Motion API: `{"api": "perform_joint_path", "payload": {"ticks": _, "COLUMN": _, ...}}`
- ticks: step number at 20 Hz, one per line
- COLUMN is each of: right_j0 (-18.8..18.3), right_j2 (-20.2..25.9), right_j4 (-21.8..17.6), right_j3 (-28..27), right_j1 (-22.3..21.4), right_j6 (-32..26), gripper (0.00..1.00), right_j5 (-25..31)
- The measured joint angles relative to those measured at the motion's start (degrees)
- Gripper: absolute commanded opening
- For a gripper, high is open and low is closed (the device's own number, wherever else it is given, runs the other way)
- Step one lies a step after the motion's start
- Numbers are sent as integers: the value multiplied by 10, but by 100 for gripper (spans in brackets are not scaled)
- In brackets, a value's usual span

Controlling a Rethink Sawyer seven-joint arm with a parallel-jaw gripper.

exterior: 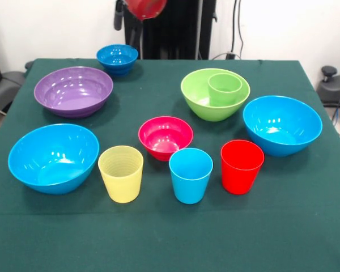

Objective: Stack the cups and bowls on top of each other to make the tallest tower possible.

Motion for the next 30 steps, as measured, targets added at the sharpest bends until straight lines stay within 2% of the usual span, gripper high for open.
{"api": "perform_joint_path", "payload": {"ticks": 3, "right_j0": 14, "right_j2": -1, "right_j4": 0, "right_j3": 3, "right_j1": 0, "right_j6": 0, "gripper": 100, "right_j5": -1}}
{"api": "perform_joint_path", "payload": {"ticks": 10, "right_j0": 12, "right_j2": -1, "right_j4": -2, "right_j3": 14, "right_j1": 0, "right_j6": 0, "gripper": 100, "right_j5": -17}}
{"api": "perform_joint_path", "payload": {"ticks": 13, "right_j0": 1, "right_j2": 1, "right_j4": -9, "right_j3": 22, "right_j1": 0, "right_j6": 0, "gripper": 100, "right_j5": -37}}
{"api": "perform_joint_path", "payload": {"ticks": 20, "right_j0": -53, "right_j2": 8, "right_j4": -29, "right_j3": 44, "right_j1": 3, "right_j6": 0, "gripper": 100, "right_j5": -122}}
{"api": "perform_joint_path", "payload": {"ticks": 24, "right_j0": -56, "right_j2": -4, "right_j4": -53, "right_j3": 44, "right_j1": 16, "right_j6": 0, "gripper": 100, "right_j5": -140}}
{"api": "perform_joint_path", "payload": {"ticks": 30, "right_j0": -61, "right_j2": 0, "right_j4": -57, "right_j3": 46, "right_j1": 43, "right_j6": 0, "gripper": 100, "right_j5": -162}}
